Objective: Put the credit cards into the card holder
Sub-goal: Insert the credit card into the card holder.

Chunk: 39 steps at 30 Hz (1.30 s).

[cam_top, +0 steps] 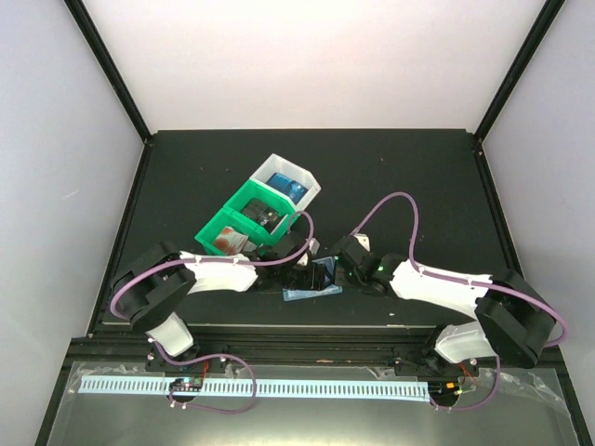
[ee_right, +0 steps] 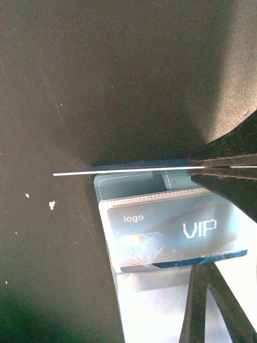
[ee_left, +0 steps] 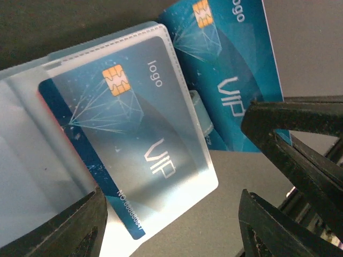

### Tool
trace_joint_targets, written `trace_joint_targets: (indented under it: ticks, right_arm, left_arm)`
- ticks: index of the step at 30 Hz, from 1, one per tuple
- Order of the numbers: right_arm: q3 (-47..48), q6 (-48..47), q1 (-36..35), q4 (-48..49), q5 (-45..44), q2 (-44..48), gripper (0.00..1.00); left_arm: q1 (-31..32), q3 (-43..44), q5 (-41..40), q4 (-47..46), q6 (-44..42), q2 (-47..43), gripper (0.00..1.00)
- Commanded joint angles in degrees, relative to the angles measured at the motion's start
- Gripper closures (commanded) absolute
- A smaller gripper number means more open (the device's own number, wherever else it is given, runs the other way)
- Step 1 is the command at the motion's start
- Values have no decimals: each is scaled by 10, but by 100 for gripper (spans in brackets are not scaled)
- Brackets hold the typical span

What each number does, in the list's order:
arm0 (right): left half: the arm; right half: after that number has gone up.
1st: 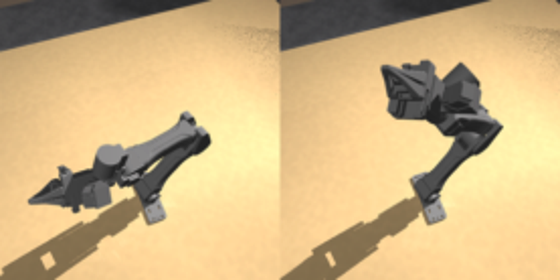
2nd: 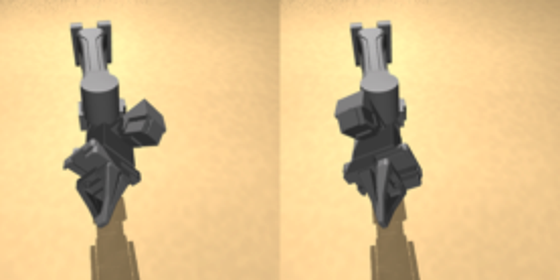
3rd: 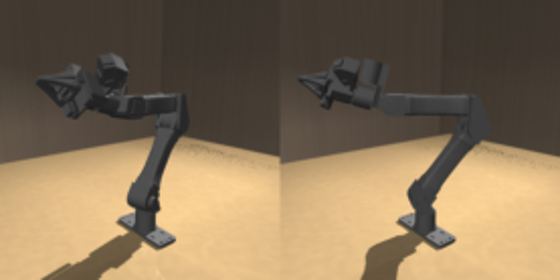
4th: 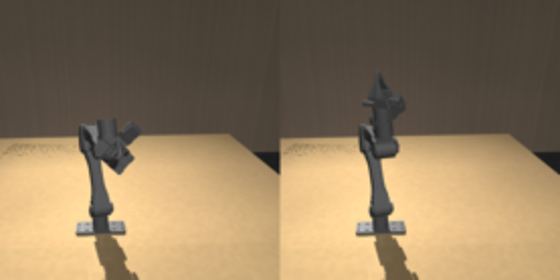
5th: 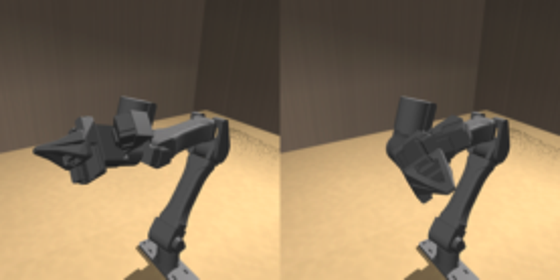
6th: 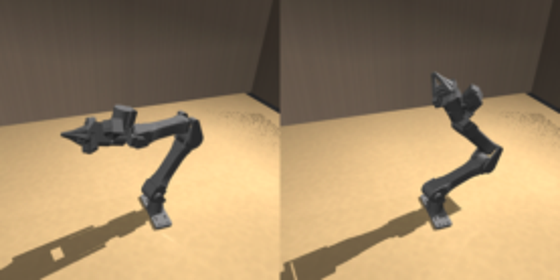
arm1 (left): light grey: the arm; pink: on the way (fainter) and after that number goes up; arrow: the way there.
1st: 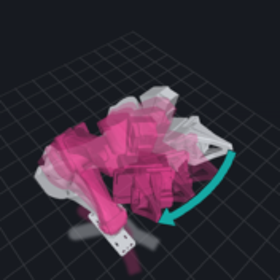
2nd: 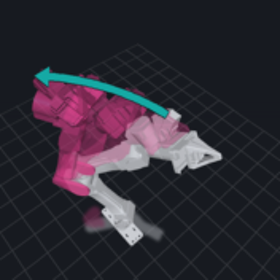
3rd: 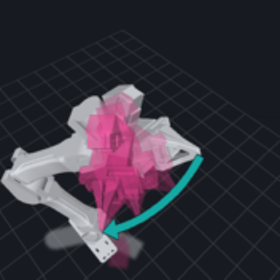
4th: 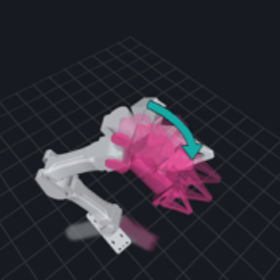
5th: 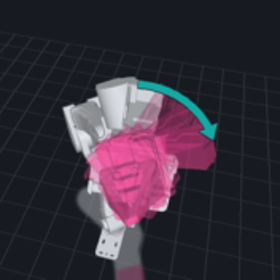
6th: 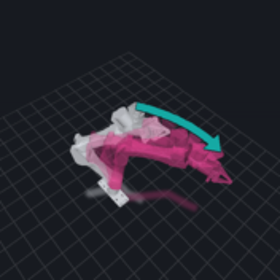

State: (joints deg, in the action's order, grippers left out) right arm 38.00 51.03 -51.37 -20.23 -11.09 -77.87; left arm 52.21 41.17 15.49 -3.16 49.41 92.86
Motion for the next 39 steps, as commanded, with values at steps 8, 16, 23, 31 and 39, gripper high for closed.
trace_joint_targets:
  ticks: [8,16,23,31,39]
  right_arm:
    - [7,14,-7,-70,-92,44,99]
    - [6,-35,-6,-31,-71,125,99]
    - [-66,-25,-6,159,100,143,99]
    - [-106,18,-6,242,143,100,99]
    - [-139,34,-8,273,129,73,99]
  left_arm:
    - [2,40,-66,98,-27,-21,29]
    - [1,26,-132,165,-52,-114,25]
    - [-4,-34,-191,216,-1,-146,33]
    - [-8,-87,-208,204,28,-148,40]
    - [-9,-99,-194,186,34,-122,66]
